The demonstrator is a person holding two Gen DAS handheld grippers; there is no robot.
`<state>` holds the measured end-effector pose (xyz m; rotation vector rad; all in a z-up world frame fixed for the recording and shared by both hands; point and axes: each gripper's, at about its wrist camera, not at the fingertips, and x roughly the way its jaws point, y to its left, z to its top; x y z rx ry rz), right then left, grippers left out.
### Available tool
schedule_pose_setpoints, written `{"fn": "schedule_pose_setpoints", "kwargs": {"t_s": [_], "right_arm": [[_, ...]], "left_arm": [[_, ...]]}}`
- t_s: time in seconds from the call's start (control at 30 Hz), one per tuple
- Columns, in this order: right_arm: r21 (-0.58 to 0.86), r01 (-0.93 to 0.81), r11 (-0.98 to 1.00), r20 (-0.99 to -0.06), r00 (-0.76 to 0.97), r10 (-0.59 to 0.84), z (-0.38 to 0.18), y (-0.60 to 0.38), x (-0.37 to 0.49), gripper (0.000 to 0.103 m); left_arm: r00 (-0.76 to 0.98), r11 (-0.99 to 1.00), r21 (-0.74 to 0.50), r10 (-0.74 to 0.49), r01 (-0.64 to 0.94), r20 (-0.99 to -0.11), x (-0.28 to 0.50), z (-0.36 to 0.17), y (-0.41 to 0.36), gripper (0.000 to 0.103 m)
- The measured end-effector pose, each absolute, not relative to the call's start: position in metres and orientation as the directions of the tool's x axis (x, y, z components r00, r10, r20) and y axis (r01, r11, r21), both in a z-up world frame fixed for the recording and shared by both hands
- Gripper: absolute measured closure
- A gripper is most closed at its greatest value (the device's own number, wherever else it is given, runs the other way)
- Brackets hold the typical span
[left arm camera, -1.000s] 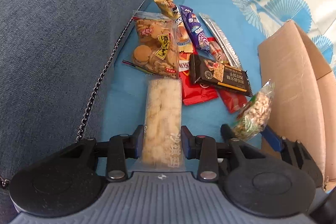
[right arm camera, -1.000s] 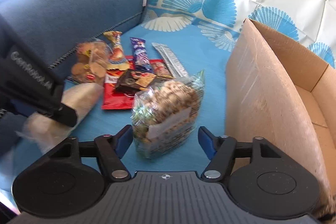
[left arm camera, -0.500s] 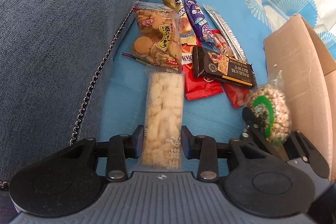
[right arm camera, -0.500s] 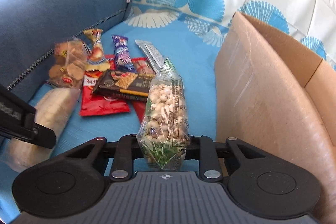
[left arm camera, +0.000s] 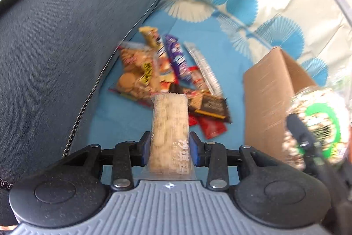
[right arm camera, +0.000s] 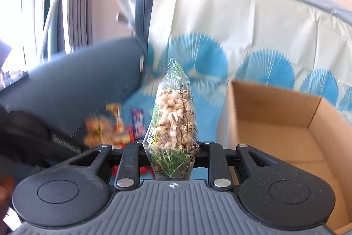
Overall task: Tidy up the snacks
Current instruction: 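Carry the rice-cracker bar and nut bag over the cardboard box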
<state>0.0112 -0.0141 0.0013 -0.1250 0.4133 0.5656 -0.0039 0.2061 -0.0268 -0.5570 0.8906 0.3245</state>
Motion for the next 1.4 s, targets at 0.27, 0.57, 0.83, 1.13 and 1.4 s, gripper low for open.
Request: {"fn": "schedule_pose_setpoints", "kwargs": {"t_s": [0.27,0.57,0.83,1.13,1.4], "right_arm": [[0.046,-0.571,0.820,-0.372,0.752,0.544,0.034,-0.063,0.044,0.077],[0.097,-0.500,0.861,-0.408,0.769,0.492,0.023,-0.113,0.091,0.077],[0.095,-0.441,0.893,-0.390,0.808,0.441,0.033,-0.143,0.097,0.077],[0.133,-0.390,0.911,-0.401,0.819,0.410,0.033,-0.172,0.107,0.077],[0.182,-0.292,0.939,-0.417,0.842,0.343,0.030,-0.198,0.119,0.077]], "left_arm": [[0.670,0.822,-0.348,0.055,-0.451,-0.740,-0.002,-0.005,0.189,0.064],[0.723,0.843,-0.362,0.045,-0.398,-0.689,0.012,0.018,0.155,0.064],[0.792,0.886,-0.351,0.028,-0.302,-0.610,0.029,0.036,0.105,0.064],[0.846,0.940,-0.284,0.008,-0.188,-0.533,0.047,0.049,0.059,0.064],[0.842,0.955,-0.272,-0.046,-0.122,-0.538,0.074,0.047,0.038,0.064]]}}
